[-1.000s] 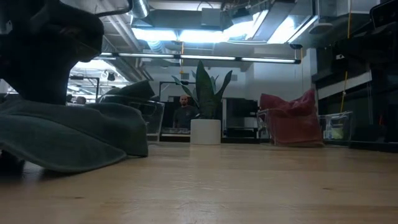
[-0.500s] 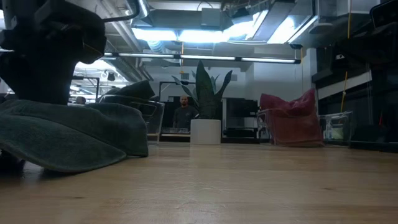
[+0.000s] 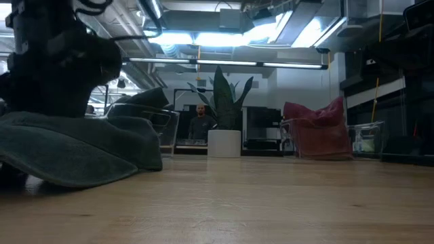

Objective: Pick & Place hat
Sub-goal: Put the black cap into the left transparent bin

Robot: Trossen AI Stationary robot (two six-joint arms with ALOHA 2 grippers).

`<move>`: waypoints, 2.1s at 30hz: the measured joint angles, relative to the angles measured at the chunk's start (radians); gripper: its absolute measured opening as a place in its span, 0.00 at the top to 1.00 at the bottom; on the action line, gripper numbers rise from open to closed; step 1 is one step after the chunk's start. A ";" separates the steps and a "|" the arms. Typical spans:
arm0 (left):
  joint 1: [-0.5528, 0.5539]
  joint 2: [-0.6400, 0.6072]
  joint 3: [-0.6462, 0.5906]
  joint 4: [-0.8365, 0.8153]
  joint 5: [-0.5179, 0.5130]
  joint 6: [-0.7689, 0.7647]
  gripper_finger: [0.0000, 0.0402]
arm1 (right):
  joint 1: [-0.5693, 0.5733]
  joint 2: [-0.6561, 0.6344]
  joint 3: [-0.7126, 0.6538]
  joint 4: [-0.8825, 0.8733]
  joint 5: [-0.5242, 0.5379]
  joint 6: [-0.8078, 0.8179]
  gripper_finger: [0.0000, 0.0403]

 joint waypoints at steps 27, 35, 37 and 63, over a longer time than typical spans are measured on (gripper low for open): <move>-0.014 0.123 0.001 0.116 0.001 0.055 0.97 | 0.000 0.000 0.000 0.000 0.000 0.000 0.94; -0.047 0.075 -0.004 0.121 -0.090 0.078 0.98 | 0.000 0.000 0.000 0.000 0.000 0.000 0.94; -0.062 0.051 -0.003 0.124 -0.141 0.078 0.99 | 0.000 0.000 0.000 0.000 0.000 0.000 0.94; -0.130 -0.257 -0.001 0.118 -0.634 0.566 0.99 | 0.000 0.000 0.000 0.000 0.000 0.000 0.94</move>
